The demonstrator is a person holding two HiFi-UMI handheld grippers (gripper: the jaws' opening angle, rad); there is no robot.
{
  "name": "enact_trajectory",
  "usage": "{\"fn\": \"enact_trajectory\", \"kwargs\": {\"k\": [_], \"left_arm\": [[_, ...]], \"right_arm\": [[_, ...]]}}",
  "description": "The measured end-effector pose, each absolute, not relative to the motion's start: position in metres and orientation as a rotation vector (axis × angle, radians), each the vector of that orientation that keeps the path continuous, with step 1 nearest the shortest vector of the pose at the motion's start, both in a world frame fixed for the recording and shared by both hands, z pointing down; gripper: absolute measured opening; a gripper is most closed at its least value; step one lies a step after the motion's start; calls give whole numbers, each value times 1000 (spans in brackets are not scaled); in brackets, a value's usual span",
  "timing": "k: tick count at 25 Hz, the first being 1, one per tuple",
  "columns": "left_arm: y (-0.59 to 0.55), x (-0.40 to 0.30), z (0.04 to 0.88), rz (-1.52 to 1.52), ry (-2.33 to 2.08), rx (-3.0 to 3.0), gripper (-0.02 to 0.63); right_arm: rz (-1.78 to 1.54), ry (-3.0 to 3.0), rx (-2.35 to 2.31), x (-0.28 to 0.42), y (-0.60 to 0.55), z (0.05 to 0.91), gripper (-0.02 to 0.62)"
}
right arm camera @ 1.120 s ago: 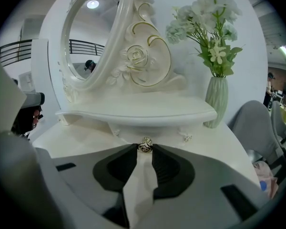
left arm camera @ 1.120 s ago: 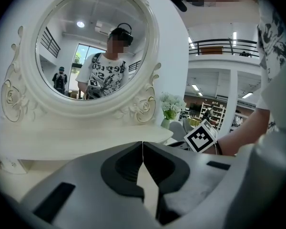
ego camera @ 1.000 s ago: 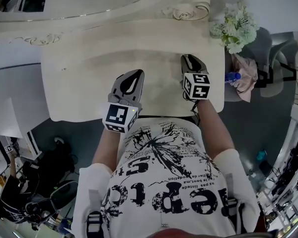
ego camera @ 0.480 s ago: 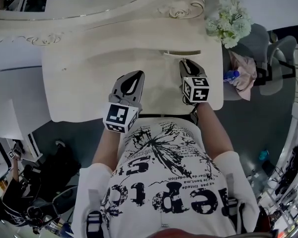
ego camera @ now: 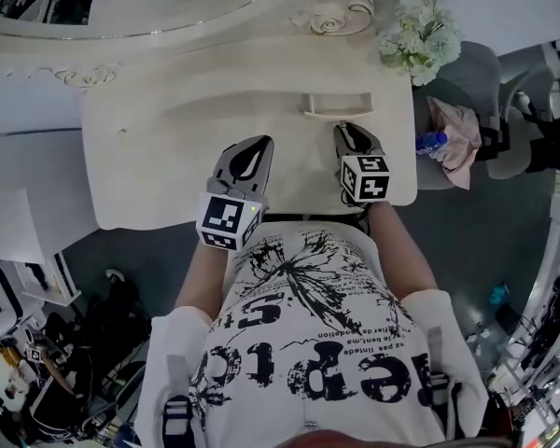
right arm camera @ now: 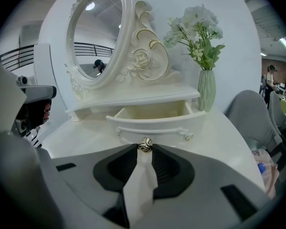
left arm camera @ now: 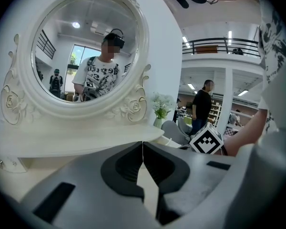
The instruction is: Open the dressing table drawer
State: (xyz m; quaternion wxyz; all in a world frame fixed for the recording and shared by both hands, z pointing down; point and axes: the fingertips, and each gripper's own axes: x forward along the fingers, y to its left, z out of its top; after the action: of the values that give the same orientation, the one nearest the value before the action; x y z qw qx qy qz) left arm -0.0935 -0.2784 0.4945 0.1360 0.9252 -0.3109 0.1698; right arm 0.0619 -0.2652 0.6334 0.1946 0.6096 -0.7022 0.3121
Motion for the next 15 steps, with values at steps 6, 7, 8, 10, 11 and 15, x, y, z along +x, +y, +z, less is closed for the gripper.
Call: {"fn": "enact_trajectory", "kwargs": {"k": [6,7,8,10,11,15], "left_arm": [[-274,-88,492,501,-898,2688,20],[-274,-87,491,500,-901,2688,20],[-274,-86,491,500,-905,2686,20],[-272,-84,489,503,-914,2680,20],[-271,-83,487,503,-920,2677,20],[-274,-73,475,474,-966,2673,20]], "right_arm": [[817,-1966,1725,60,-264,633,112],[797,-1963,1716,60,-263,632,118],[778,-1960,1707,60,-261,630,126],[741,-1957,1703,62,-256,620,127],[715,-1961,1707,64,-254,611,127],[576,-2055,1735,69,-254,559,119]]}}
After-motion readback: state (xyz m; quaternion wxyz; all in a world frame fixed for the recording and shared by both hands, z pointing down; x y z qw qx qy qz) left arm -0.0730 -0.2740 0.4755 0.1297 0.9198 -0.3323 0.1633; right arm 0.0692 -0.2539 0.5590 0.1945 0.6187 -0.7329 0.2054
